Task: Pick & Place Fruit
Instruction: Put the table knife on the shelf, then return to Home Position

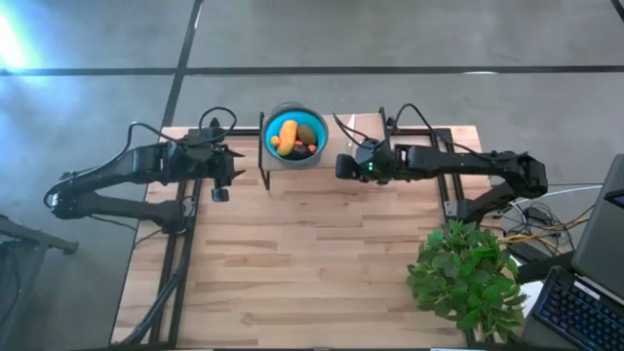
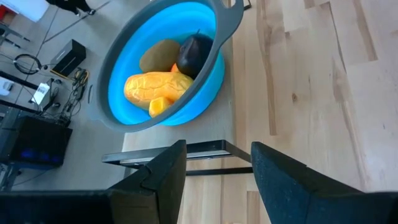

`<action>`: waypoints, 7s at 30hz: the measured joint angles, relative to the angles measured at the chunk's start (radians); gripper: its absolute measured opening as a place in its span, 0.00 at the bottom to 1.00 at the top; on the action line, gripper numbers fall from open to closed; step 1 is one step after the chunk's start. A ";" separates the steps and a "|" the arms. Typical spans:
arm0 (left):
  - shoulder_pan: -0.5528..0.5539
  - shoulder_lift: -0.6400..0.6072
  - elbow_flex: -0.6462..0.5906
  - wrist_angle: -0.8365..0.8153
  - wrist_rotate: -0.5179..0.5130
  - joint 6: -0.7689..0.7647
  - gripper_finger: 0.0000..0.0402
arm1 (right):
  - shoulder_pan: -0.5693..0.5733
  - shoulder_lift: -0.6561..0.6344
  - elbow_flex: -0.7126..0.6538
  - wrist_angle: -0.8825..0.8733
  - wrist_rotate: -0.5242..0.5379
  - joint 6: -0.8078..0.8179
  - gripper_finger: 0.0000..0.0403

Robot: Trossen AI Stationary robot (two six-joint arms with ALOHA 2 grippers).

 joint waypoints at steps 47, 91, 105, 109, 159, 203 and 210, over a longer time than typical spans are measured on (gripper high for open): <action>0.000 0.002 0.000 0.001 0.001 -0.005 0.46 | -0.035 0.003 -0.104 0.050 0.081 0.016 0.02; 0.000 -0.513 -0.368 0.103 0.080 -0.344 0.02 | 0.218 -0.120 -0.028 0.232 0.123 -0.810 0.02; -0.001 -0.653 -0.481 0.246 0.105 -0.465 0.01 | 0.218 -0.498 -0.385 0.579 0.124 -0.926 0.02; 0.000 -0.666 -0.533 0.327 0.148 -0.502 0.02 | 0.218 -0.599 -0.502 0.708 0.121 -0.925 0.02; 0.000 -0.677 -1.033 0.961 0.219 -0.713 0.02 | 0.217 -1.120 -1.096 1.056 0.038 -0.920 0.02; 0.000 -0.678 -1.034 0.961 0.216 -0.693 0.02 | 0.218 -1.144 -1.168 1.112 -0.012 -0.922 0.02; 0.000 -0.678 -1.034 0.961 0.218 -0.693 0.02 | 0.218 -1.143 -1.168 1.113 -0.012 -0.922 0.02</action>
